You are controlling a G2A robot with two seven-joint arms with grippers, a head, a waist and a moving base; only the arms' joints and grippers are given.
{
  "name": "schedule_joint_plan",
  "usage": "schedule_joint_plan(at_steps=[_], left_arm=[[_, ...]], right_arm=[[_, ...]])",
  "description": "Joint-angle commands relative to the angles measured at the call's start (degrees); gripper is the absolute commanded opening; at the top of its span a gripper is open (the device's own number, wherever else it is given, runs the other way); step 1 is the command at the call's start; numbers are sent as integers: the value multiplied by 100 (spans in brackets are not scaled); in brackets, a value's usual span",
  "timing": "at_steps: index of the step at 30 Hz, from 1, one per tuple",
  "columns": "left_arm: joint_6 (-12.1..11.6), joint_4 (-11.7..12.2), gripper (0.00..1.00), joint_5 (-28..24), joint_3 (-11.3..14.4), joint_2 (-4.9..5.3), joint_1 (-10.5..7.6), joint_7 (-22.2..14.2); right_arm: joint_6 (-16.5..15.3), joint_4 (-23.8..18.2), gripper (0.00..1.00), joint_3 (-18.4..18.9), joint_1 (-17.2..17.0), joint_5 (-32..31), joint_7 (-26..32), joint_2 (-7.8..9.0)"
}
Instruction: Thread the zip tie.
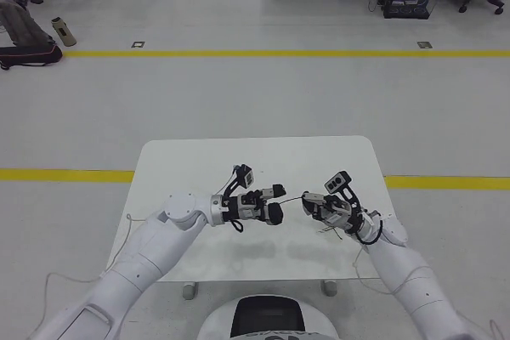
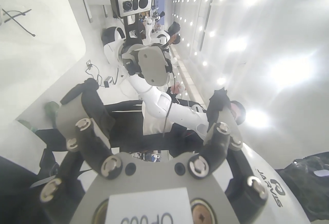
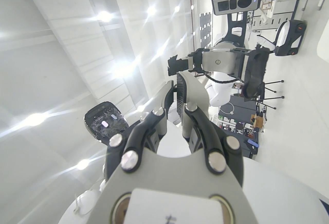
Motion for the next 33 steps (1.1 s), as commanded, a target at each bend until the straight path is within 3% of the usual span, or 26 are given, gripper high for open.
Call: schedule_joint_plan(at_steps=[1, 33], left_arm=[[7, -24, 100, -129, -17, 0, 15, -55], [45, -60, 100, -251, 121, -14, 2, -194]], right_arm=[[-12, -26, 0, -10, -6, 30, -19, -9], [-252, 96, 0, -190, 83, -66, -94, -133]])
